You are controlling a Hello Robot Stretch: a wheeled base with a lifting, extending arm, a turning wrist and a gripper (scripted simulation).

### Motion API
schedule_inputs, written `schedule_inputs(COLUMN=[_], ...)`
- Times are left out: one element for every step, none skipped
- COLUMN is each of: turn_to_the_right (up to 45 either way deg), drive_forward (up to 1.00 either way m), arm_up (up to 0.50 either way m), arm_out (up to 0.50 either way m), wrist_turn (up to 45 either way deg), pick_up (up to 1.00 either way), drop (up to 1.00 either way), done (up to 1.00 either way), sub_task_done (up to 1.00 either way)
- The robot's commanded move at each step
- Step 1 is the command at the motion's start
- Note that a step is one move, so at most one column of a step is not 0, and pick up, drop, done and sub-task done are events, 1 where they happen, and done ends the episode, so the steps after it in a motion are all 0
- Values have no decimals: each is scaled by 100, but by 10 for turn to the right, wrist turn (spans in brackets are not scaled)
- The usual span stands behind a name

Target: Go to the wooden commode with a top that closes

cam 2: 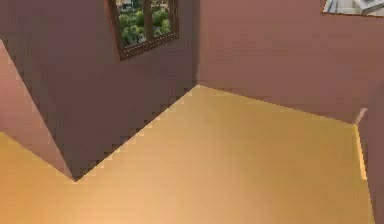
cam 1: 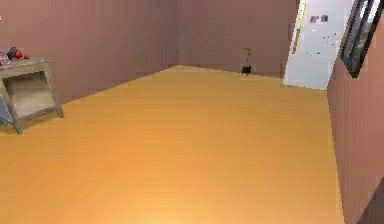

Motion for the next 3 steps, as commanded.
schedule_inputs(turn_to_the_right=[300, 0, -450], drive_forward=[0, 15, 0], arm_up=[0, 0, 0], arm_out=[0, 0, 0], wrist_turn=[0, 0, 0], pick_up=[0, 0, 0], drop=[0, 0, 0], done=[0, 0, 0], sub_task_done=[0, 0, 0])
